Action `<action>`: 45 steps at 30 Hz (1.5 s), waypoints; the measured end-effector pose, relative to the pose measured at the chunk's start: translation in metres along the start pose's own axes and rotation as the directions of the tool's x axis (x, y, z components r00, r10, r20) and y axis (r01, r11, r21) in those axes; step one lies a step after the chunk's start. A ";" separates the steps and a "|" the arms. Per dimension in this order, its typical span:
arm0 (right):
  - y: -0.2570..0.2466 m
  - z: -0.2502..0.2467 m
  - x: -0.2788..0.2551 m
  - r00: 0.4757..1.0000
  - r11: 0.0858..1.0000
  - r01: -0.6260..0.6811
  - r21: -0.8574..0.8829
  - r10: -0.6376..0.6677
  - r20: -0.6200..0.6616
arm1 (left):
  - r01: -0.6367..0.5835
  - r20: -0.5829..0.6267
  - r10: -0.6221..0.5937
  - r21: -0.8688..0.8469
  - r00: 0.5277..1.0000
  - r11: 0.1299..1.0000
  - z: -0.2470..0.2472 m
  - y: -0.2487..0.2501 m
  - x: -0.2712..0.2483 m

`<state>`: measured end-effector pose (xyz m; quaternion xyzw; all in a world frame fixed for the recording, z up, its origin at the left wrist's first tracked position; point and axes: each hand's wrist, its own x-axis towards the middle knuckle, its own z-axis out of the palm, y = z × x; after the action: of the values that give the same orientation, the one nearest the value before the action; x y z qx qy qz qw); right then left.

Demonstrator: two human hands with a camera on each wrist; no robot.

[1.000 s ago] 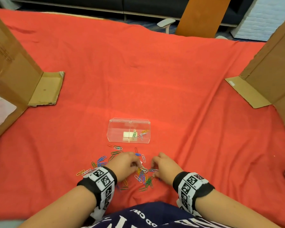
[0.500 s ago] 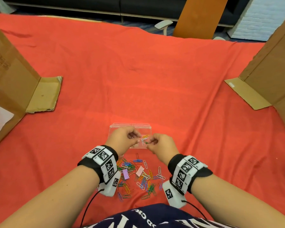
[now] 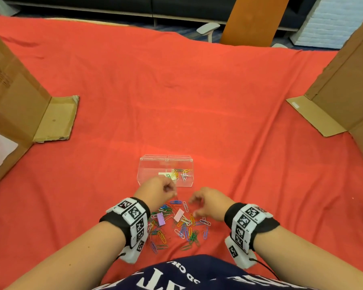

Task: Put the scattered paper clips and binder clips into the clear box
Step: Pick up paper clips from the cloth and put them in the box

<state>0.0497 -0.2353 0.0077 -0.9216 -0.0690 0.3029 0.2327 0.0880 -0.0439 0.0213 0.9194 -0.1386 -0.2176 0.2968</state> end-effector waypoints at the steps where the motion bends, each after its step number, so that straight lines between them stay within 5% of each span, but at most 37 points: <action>1: 0.003 0.007 -0.004 0.999 0.998 0.011 -0.069 -0.008 0.045 | -0.005 0.058 0.001 0.060 0.998 0.998 0.004 -0.005 -0.004; 5: 0.007 0.025 -0.011 0.999 0.994 0.017 -0.108 -0.011 0.053 | -0.012 0.189 -0.036 0.248 0.981 0.969 0.019 -0.020 -0.015; 19: 0.004 0.031 -0.014 0.999 0.993 0.003 -0.120 0.003 0.046 | 0.086 0.141 -0.102 0.115 0.985 0.990 0.019 -0.015 -0.014; 28: -0.029 -0.021 0.000 0.932 0.944 0.111 0.311 0.010 -0.363 | 0.005 -0.095 -0.019 -0.142 0.995 0.990 -0.012 0.008 0.004; 37: -0.045 -0.040 0.014 0.895 0.966 0.086 0.243 0.032 -0.445 | -0.021 -0.195 -0.018 -0.196 0.981 0.980 -0.024 0.019 0.027; 41: -0.040 -0.028 0.010 0.932 0.984 0.121 0.132 -0.067 -0.356 | -0.039 -0.157 0.021 -0.113 0.987 0.993 -0.017 0.009 0.018; 45: -0.030 -0.001 0.015 0.984 0.983 0.168 -0.078 -0.172 -0.045 | 0.001 0.019 -0.001 0.018 1.000 1.000 0.001 -0.012 0.002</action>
<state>0.0633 -0.2054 0.0147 -0.9278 -0.1526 0.2554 0.2250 0.0911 -0.0359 0.0128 0.9201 -0.1428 -0.2252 0.2870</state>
